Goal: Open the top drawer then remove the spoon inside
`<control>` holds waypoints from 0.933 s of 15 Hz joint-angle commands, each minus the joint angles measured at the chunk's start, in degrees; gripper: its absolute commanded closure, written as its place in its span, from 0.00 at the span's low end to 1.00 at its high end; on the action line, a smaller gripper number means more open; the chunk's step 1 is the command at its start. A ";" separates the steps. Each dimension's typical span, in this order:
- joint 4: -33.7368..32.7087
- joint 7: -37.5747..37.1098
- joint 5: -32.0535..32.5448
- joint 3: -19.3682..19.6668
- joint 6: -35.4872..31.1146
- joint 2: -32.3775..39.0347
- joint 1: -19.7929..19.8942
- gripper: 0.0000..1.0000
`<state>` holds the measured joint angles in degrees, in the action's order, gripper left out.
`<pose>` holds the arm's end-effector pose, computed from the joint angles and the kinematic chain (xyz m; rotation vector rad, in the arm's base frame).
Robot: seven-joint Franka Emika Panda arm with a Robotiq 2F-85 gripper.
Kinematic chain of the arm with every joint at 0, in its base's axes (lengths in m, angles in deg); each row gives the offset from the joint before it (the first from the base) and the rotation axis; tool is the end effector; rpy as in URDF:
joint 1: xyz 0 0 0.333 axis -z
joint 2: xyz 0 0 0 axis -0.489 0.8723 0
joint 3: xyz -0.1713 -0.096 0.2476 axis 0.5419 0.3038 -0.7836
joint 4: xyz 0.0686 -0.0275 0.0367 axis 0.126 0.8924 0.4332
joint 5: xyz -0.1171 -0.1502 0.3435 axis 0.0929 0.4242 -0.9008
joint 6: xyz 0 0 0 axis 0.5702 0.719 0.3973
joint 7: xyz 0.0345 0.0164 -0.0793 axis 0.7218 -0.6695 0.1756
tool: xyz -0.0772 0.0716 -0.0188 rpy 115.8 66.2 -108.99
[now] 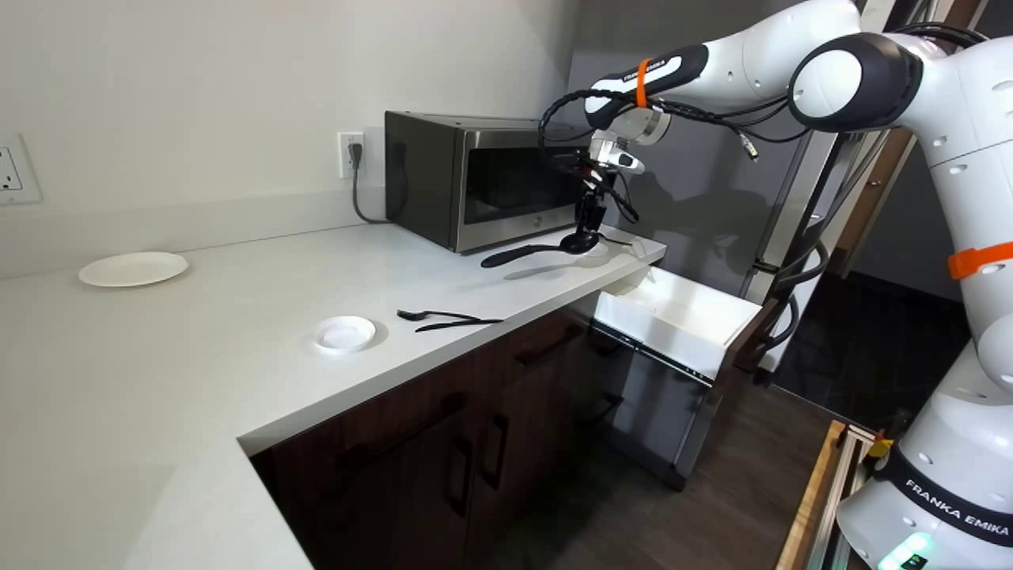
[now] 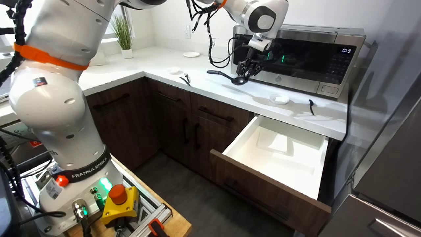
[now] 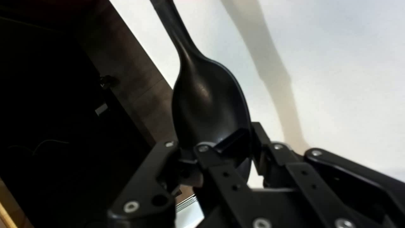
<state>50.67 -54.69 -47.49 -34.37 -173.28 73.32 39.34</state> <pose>0.6817 -0.1925 0.3569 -1.3938 2.6882 0.3732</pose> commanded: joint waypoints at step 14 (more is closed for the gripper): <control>-7.11 -3.35 4.69 -0.41 -6.92 7.45 -2.22 0.55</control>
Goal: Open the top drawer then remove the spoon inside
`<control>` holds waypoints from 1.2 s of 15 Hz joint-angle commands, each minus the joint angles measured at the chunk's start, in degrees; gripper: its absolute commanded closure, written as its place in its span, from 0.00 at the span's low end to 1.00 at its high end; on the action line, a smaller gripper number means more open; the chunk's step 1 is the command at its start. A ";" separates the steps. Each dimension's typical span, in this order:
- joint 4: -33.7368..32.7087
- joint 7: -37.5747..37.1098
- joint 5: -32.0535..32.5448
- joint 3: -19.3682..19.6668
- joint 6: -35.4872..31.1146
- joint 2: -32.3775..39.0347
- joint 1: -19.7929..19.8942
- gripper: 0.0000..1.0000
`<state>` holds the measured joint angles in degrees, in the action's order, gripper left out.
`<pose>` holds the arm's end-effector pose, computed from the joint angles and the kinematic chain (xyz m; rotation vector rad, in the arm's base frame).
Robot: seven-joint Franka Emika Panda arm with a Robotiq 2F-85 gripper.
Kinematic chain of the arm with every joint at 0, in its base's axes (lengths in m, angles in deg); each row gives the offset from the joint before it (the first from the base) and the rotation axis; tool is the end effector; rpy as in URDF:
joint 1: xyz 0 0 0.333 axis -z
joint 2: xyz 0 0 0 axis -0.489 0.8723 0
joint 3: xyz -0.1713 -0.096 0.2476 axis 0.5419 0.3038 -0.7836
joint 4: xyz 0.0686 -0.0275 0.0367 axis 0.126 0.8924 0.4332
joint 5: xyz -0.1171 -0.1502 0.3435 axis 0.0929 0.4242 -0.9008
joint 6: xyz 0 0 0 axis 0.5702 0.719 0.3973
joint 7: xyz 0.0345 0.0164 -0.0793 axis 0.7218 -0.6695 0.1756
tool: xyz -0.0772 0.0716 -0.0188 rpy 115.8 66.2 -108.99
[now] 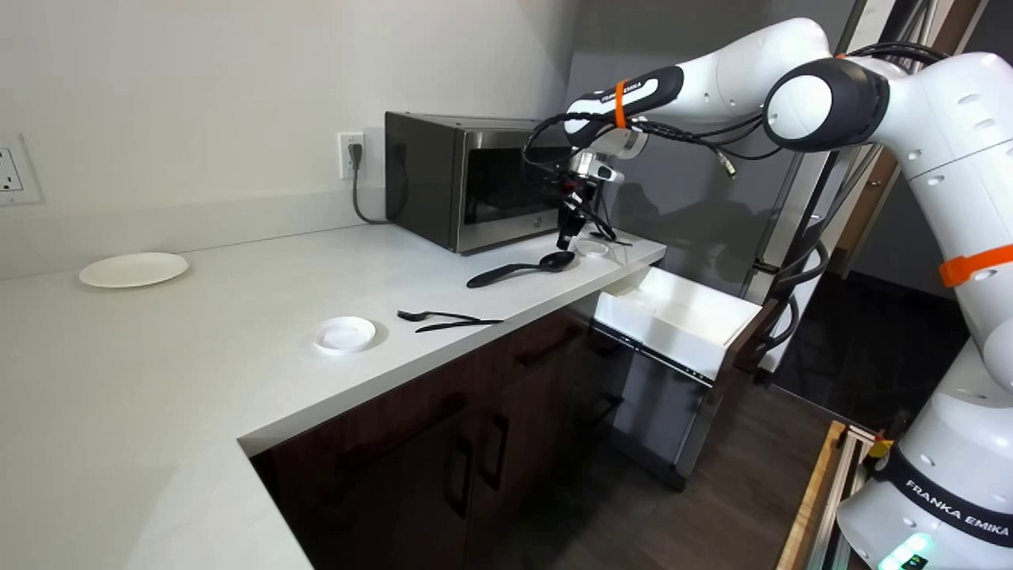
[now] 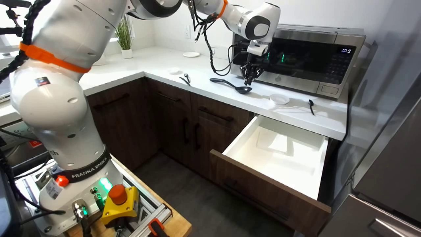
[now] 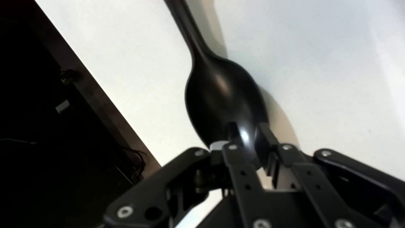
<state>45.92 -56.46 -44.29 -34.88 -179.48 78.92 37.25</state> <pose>0.7158 -0.1731 0.3320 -1.4381 2.6780 0.2071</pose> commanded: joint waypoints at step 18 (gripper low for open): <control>2.50 -5.96 6.68 13.27 -2.08 -12.88 6.51 0.00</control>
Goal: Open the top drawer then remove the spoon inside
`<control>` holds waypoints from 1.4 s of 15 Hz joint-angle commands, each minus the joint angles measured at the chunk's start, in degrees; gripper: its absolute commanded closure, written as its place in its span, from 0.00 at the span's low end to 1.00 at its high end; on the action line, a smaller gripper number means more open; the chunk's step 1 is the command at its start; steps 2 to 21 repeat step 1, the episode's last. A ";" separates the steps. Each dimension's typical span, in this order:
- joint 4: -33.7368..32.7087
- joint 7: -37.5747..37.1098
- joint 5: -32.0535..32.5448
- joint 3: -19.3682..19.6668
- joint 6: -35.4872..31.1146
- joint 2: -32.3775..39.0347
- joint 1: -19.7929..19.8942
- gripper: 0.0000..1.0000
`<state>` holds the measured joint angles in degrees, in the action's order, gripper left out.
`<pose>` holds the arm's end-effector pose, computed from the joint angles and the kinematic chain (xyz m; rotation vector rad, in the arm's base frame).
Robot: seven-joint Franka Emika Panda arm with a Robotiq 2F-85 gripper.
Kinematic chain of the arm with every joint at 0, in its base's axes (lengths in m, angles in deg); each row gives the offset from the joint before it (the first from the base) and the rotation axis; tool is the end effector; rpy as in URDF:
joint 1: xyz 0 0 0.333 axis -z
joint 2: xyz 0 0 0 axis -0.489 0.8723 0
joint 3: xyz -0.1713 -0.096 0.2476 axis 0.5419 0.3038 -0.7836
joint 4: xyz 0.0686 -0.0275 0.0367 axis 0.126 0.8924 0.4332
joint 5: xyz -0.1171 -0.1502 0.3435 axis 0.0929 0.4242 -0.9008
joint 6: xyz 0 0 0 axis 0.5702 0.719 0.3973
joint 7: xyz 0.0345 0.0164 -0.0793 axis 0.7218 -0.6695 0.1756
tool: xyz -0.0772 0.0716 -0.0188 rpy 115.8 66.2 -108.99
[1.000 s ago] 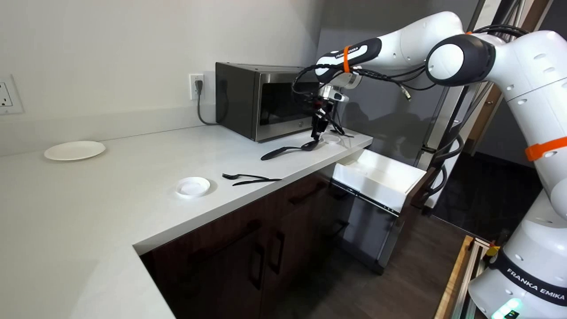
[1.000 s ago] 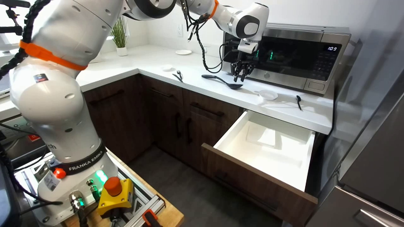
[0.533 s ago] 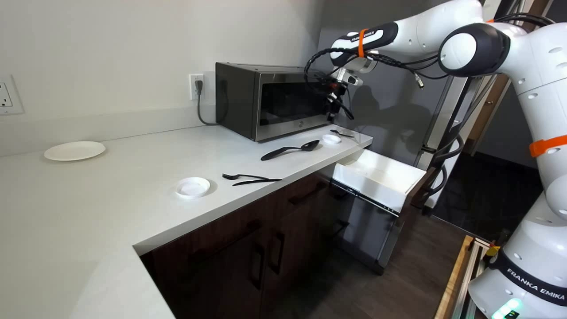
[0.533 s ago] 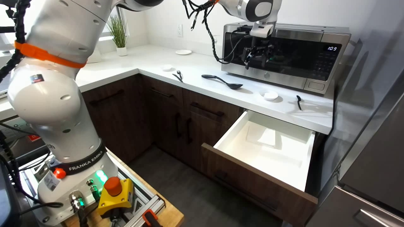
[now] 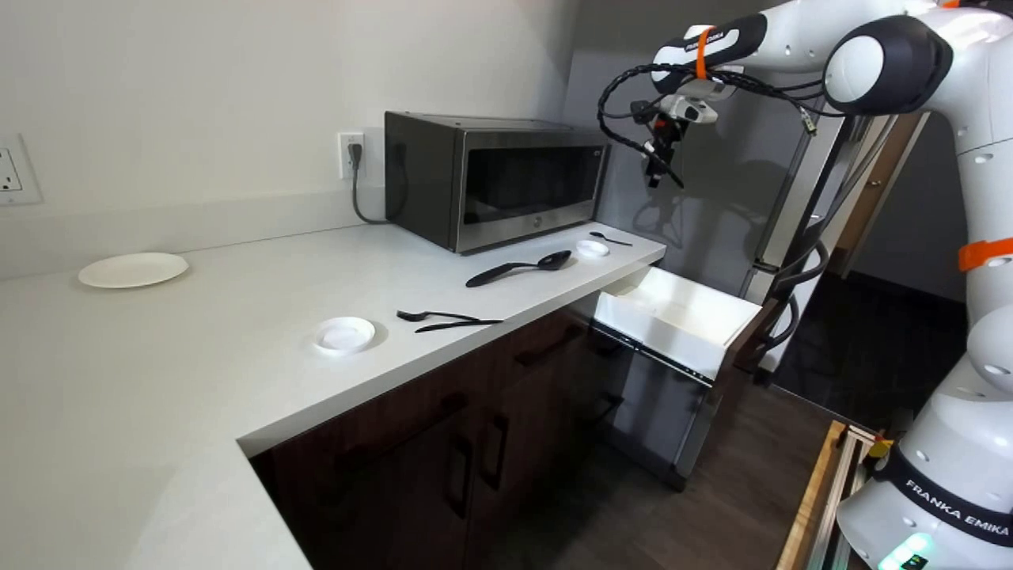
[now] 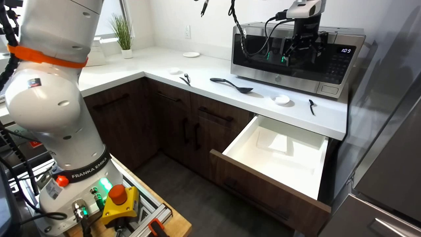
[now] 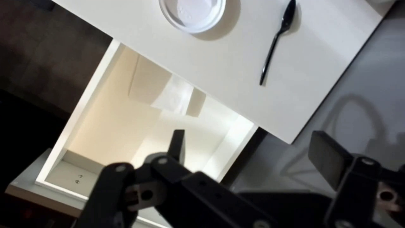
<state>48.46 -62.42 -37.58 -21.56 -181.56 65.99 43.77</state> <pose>0.6077 -0.3737 0.4924 -0.9163 2.8756 -0.2635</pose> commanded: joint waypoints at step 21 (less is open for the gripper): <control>0.66 0.00 0.29 0.57 0.00 -0.90 0.00 0.00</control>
